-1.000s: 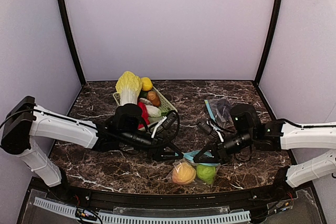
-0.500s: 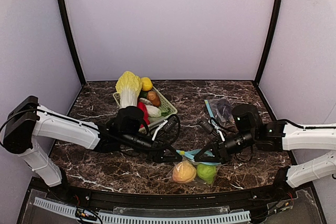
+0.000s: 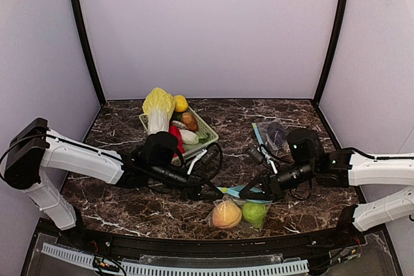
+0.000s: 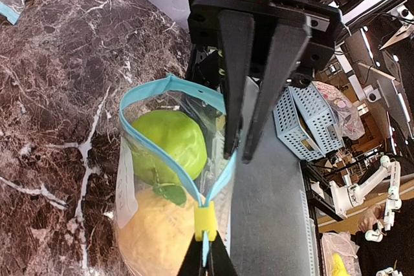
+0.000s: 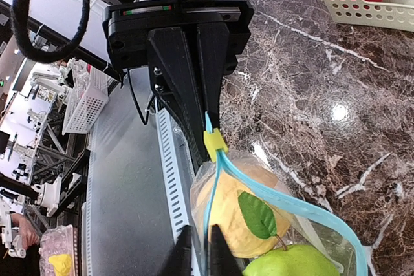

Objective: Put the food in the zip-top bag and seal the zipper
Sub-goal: Pass from the right arm to the left, then zip the zipper on the zipper food storage bag.

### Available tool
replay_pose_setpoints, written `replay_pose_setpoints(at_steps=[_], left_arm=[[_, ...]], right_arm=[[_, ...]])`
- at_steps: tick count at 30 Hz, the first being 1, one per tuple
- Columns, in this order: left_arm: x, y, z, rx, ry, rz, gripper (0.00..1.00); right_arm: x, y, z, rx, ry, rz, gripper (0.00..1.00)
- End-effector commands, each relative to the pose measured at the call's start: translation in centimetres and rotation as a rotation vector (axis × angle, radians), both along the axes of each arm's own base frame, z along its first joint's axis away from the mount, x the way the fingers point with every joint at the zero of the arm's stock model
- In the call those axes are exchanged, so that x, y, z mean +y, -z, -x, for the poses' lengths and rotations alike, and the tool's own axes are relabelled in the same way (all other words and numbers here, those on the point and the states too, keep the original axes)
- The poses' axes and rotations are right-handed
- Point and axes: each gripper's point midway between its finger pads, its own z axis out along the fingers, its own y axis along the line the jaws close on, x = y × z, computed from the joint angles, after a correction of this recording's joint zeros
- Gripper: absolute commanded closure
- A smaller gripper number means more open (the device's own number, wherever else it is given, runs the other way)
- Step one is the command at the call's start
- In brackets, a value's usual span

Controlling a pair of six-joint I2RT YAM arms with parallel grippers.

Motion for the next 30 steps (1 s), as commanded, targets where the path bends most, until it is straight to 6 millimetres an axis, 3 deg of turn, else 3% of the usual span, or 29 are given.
replay_pose_setpoints(at_steps=[1,3,5,7,24,30], left_arm=[[0.3,0.3,0.7,-0.018,0.032,-0.034,0.99],[0.2,0.3,1.0,-0.033,0.046,-0.044,0.99],[0.0,0.1,1.2,-0.044,0.057,-0.045,0.99],[0.0,-0.1,1.3,-0.05,0.061,-0.041,0.99],[-0.2,-0.9,1.5,-0.067,0.074,-0.027,0.99],[-0.3,-1.0,1.4,-0.071,0.074,-0.023,0.99]], right_arm=[[0.4,-1.7,-1.1,-0.056,0.031,-0.046,0.65],[0.6,-2.1,-1.4,-0.071,0.031,-0.05,0.44],[0.9,-2.4,-1.5,-0.087,0.025,-0.055,0.38],[1.2,-2.3,-1.7,-0.094,0.014,-0.054,0.38],[4.6,-1.6,-0.6,-0.057,-0.147,-0.096,0.7],[4.8,-1.1,-0.1,-0.025,-0.176,-0.103,0.73]])
